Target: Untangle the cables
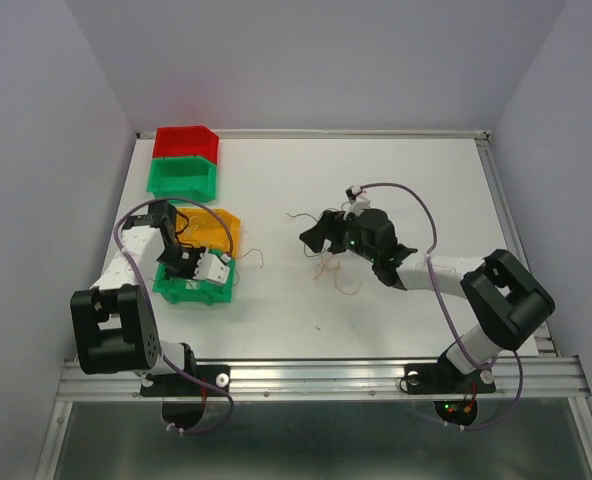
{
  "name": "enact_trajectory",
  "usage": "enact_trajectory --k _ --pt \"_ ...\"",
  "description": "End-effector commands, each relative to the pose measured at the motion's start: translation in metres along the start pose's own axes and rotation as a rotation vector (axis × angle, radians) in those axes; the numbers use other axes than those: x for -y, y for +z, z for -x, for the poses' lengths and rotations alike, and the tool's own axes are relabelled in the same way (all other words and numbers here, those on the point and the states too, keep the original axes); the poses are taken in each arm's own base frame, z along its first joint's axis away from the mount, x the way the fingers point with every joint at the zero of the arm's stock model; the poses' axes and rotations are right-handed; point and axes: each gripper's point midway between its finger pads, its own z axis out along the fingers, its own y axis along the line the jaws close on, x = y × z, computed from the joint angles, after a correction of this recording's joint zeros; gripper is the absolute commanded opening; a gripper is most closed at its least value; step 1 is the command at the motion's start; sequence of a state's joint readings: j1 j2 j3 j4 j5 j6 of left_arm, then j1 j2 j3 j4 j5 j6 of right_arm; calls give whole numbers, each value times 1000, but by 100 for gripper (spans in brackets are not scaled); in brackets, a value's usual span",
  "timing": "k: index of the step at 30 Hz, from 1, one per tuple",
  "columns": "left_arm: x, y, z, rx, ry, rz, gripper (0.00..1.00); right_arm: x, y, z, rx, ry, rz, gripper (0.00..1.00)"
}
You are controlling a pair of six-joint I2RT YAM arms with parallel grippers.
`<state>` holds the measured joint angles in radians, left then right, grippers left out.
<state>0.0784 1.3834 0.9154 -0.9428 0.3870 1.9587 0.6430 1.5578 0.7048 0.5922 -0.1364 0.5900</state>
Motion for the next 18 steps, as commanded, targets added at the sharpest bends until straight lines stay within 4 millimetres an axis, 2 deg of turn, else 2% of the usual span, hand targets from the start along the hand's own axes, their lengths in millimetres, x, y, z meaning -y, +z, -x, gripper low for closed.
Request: enact_trajectory --k 1,3,5,12,13,18 --pt "-17 -12 2 -12 -5 63 19 -34 11 19 40 -59 123 85" --pt "-22 -15 2 -18 -1 91 21 -40 13 13 24 -70 151 85" --pt "-26 -22 3 -29 9 122 27 -49 16 8 12 -82 187 84" --pt "-27 -41 5 -73 33 189 36 -73 28 -17 -58 -114 297 84" --pt "-26 -41 4 -82 30 188 39 -75 30 -23 -71 -116 309 84" --pt "-23 -44 0 -109 9 188 48 -77 34 -31 -89 -110 321 84"
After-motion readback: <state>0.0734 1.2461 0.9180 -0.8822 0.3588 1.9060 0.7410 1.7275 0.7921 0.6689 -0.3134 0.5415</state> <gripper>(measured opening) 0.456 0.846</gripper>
